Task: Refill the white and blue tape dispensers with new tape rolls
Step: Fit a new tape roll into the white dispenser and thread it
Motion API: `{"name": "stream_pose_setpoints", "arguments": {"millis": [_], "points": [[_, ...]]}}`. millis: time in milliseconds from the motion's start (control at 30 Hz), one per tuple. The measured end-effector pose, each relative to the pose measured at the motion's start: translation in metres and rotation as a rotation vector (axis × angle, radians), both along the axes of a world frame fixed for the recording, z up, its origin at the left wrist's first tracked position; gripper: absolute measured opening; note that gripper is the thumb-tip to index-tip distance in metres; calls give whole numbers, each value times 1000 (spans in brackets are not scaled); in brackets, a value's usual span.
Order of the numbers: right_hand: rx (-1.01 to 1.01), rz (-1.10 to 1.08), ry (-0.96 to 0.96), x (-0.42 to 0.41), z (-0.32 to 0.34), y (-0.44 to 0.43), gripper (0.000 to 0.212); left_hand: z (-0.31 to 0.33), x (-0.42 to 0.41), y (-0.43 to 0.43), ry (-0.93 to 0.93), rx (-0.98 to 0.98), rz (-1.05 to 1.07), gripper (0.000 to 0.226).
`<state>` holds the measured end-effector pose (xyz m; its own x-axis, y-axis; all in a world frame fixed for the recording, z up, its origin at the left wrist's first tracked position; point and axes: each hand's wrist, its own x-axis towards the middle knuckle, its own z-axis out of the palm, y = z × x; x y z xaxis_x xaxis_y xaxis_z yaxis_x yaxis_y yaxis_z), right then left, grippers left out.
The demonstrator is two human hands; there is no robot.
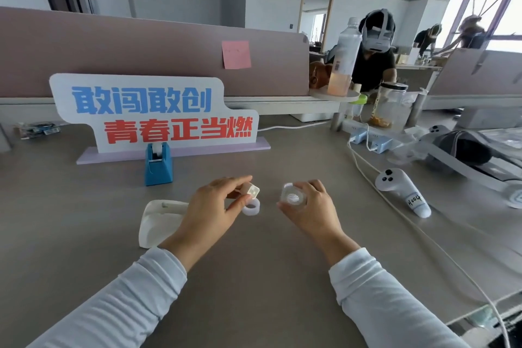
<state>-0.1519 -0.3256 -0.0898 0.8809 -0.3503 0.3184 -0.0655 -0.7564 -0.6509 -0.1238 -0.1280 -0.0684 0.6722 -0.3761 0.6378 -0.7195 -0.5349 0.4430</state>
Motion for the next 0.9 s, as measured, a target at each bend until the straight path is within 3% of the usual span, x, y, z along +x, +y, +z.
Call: {"name": "stream_pose_setpoints", "arguments": {"millis": [167, 367, 633, 700, 800, 900], "points": [[11, 269, -270, -3, 10, 27, 56, 7, -1, 20, 44, -69, 14, 36], [47, 397, -368, 12, 26, 72, 58, 16, -4, 63, 374, -380, 4, 24], [86, 591, -465, 26, 26, 132, 58, 14, -2, 98, 471, -558, 38, 17], [81, 613, -469, 29, 23, 138, 60, 13, -3, 101, 512, -594, 11, 24], [74, 618, -482, 32, 19, 141, 61, 12, -6, 102, 544, -598, -14, 32], [46, 620, -494, 33, 16, 140, 60, 11, -8, 101, 542, -593, -34, 25]]}}
